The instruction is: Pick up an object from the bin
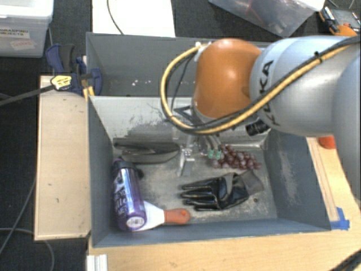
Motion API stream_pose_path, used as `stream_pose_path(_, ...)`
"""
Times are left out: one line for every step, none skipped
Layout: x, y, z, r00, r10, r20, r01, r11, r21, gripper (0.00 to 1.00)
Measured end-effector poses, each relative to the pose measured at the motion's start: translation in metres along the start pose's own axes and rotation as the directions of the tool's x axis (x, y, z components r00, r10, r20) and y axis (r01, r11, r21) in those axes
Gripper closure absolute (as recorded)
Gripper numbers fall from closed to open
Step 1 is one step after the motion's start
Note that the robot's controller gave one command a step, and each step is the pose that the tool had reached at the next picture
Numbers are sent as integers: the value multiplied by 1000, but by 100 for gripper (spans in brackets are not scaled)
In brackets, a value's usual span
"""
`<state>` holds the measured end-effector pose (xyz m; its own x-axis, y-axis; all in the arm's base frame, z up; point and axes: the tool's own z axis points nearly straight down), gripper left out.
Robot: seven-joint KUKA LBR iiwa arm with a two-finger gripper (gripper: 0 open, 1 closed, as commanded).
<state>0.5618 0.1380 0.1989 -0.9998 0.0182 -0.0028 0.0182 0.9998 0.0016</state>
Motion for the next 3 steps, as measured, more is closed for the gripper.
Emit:
stream_pose_path(0,0,0,1000,0,0,0,1000,0,0)
stream_pose_path(-1,-1,2,1000,6,-1,-6,1000,0,0)
stream_pose_path(1,-4,12,1000,-21,0,21,1000,0,0)
